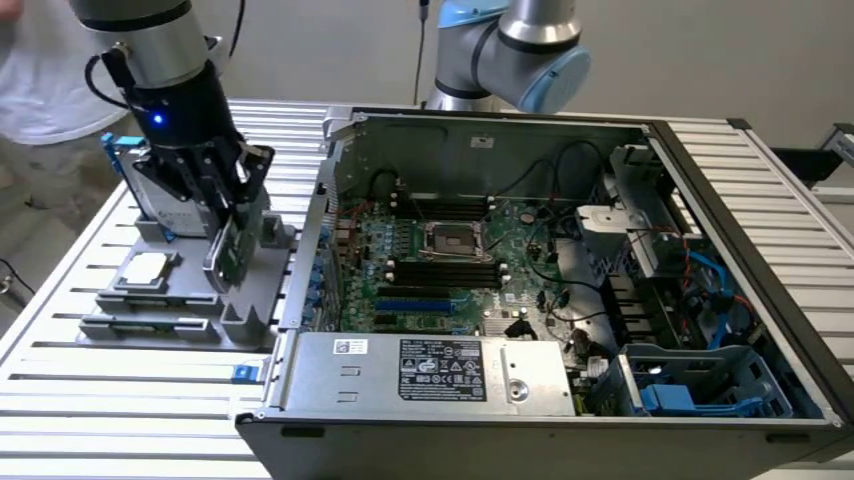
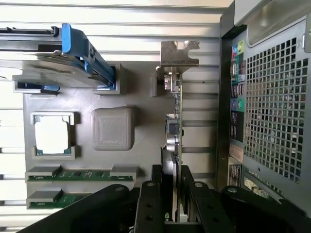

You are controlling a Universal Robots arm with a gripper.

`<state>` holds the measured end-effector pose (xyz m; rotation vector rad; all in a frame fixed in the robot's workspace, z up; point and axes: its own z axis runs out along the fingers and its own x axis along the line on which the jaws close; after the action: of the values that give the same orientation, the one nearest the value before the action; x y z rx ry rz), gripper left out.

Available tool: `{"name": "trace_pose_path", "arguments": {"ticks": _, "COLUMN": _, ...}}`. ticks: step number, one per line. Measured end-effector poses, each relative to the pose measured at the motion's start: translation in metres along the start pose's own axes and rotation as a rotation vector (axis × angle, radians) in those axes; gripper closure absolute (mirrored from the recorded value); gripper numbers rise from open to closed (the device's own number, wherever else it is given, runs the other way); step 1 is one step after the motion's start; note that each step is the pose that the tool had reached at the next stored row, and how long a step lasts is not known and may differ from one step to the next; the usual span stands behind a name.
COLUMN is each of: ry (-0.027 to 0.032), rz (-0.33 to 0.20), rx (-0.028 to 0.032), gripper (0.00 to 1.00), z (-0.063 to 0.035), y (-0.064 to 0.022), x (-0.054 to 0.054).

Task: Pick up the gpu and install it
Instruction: 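Pick up the gpu and move the gpu toward the slot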

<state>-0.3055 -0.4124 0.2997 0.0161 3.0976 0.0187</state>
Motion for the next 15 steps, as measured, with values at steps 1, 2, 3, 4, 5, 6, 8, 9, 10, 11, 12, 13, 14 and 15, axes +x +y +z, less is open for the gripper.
{"name": "trace_pose_path", "arguments": {"ticks": 1, "ry": 0.0000, "rz": 0.001, "rx": 0.0000, "gripper": 0.74, "z": -0.0044, "y": 0.0000, "x": 0.000}}
{"name": "trace_pose_path", "arguments": {"ticks": 2, "ry": -0.0001, "rz": 0.002, "rx": -0.0001, "gripper": 0.74, "z": -0.0090, "y": 0.0001, "x": 0.000}}
{"name": "trace_pose_path", "arguments": {"ticks": 3, "ry": -0.0001, "rz": 0.002, "rx": 0.0000, "gripper": 0.74, "z": -0.0134, "y": 0.0002, "x": -0.001}}
{"name": "trace_pose_path", "arguments": {"ticks": 4, "ry": 0.0000, "rz": 0.003, "rx": 0.0001, "gripper": 0.74, "z": -0.0179, "y": 0.0002, "x": -0.001}}
{"name": "trace_pose_path", "arguments": {"ticks": 5, "ry": -0.0001, "rz": 0.004, "rx": 0.0000, "gripper": 0.74, "z": -0.0223, "y": 0.0002, "x": -0.001}}
{"name": "trace_pose_path", "arguments": {"ticks": 6, "ry": -0.0001, "rz": 0.005, "rx": 0.0000, "gripper": 0.74, "z": -0.0268, "y": 0.0003, "x": -0.001}}
{"name": "trace_pose_path", "arguments": {"ticks": 8, "ry": -0.0001, "rz": 0.008, "rx": -0.0006, "gripper": 0.74, "z": -0.0361, "y": 0.0004, "x": 0.000}}
{"name": "trace_pose_path", "arguments": {"ticks": 9, "ry": -0.0001, "rz": 0.009, "rx": -0.0008, "gripper": 0.74, "z": -0.0406, "y": 0.0005, "x": 0.000}}
{"name": "trace_pose_path", "arguments": {"ticks": 10, "ry": -0.0002, "rz": 0.010, "rx": -0.0013, "gripper": 0.74, "z": -0.0451, "y": 0.0005, "x": 0.000}}
{"name": "trace_pose_path", "arguments": {"ticks": 11, "ry": -0.0002, "rz": 0.010, "rx": -0.0014, "gripper": 0.74, "z": -0.0496, "y": 0.0005, "x": 0.000}}
{"name": "trace_pose_path", "arguments": {"ticks": 12, "ry": -0.0001, "rz": 0.010, "rx": -0.0014, "gripper": 0.74, "z": -0.0541, "y": 0.0006, "x": 0.000}}
{"name": "trace_pose_path", "arguments": {"ticks": 13, "ry": -0.0001, "rz": 0.011, "rx": -0.0015, "gripper": 0.74, "z": -0.0589, "y": 0.0007, "x": 0.000}}
{"name": "trace_pose_path", "arguments": {"ticks": 14, "ry": 0.0000, "rz": 0.011, "rx": -0.0013, "gripper": 0.74, "z": -0.0634, "y": 0.0007, "x": -0.001}}
{"name": "trace_pose_path", "arguments": {"ticks": 15, "ry": -0.0001, "rz": 0.011, "rx": -0.0014, "gripper": 0.74, "z": -0.0679, "y": 0.0008, "x": -0.001}}
